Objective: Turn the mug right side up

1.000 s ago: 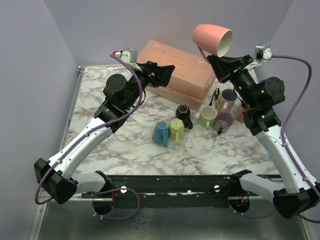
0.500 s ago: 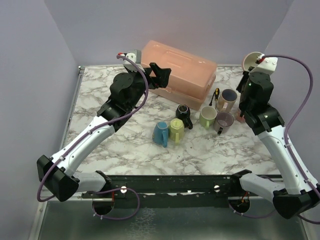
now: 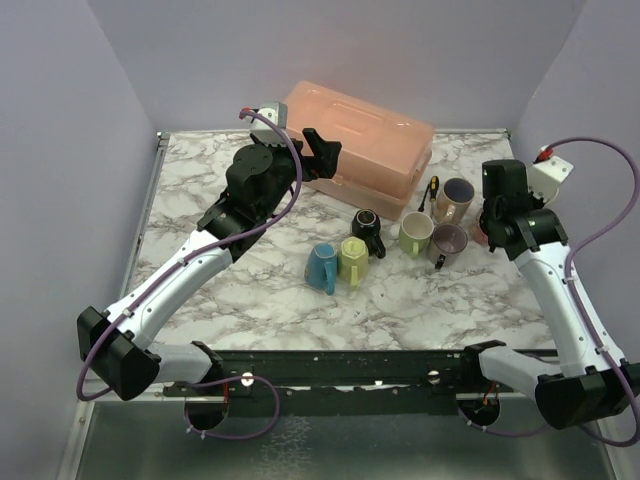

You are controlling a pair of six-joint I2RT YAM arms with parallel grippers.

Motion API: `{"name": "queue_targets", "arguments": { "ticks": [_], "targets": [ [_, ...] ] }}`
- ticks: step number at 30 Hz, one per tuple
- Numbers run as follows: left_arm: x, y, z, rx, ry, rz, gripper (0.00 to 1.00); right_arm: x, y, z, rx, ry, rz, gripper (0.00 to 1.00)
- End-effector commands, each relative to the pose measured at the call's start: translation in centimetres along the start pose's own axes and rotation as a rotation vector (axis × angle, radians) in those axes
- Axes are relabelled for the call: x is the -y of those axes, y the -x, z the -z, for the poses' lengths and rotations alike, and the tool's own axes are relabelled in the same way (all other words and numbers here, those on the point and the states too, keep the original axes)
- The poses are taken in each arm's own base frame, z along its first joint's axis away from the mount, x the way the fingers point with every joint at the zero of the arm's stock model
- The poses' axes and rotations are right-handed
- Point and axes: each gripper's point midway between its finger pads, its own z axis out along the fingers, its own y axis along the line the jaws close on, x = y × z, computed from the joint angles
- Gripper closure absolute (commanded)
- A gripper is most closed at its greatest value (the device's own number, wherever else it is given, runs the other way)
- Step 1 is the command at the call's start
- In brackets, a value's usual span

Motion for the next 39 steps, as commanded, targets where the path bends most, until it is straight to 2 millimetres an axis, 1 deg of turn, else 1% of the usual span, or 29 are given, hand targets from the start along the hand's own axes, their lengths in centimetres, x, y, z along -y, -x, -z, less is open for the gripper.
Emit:
{"name": "queue_targets", "arguments": {
  "ticks": [1, 8, 13, 21, 25, 30, 36, 39],
  "targets": [
    [-0.7, -0.2, 0.0, -0.004, 0.030, -0.019, 0.07, 2.8, -3.2, -0.3, -0.093, -0.108, -0.169, 0.99],
    [-0.9, -0.6, -0.1, -0.015, 0.037, -0.020, 0.07, 2.9, -8.1, -0.7, -0.236, -0.125, -0.265, 0.99],
    [-1.1, -0.7, 0.1, -0.020, 0.044, -0.027, 0.07, 2.7, -11.6, -1.1, -0.318, -0.135, -0.289, 0.99],
    [-1.3, -0.7, 0.3, -0.022, 0.055, -0.036, 0.07, 2.3, -15.5, -2.2, -0.390, -0.137, -0.283, 1.00],
    [-1.4, -0.8, 0.3, -0.024, 0.056, -0.039, 0.07, 2.1, -18.0, -2.8, -0.439, -0.129, -0.266, 1.00],
    [-1.5, -0.9, 0.3, -0.031, 0.058, -0.044, 0.07, 1.4, -19.5, -3.5, -0.466, -0.098, -0.234, 1.00],
    [-1.7, -1.2, 0.3, -0.039, 0.063, -0.048, 0.07, 0.9, -20.1, -4.1, -0.473, -0.086, -0.206, 1.00],
    [-1.7, -1.2, 0.4, -0.041, 0.065, -0.050, 0.07, 0.3, -20.2, -4.6, -0.473, -0.059, -0.186, 0.99]
  ]
}}
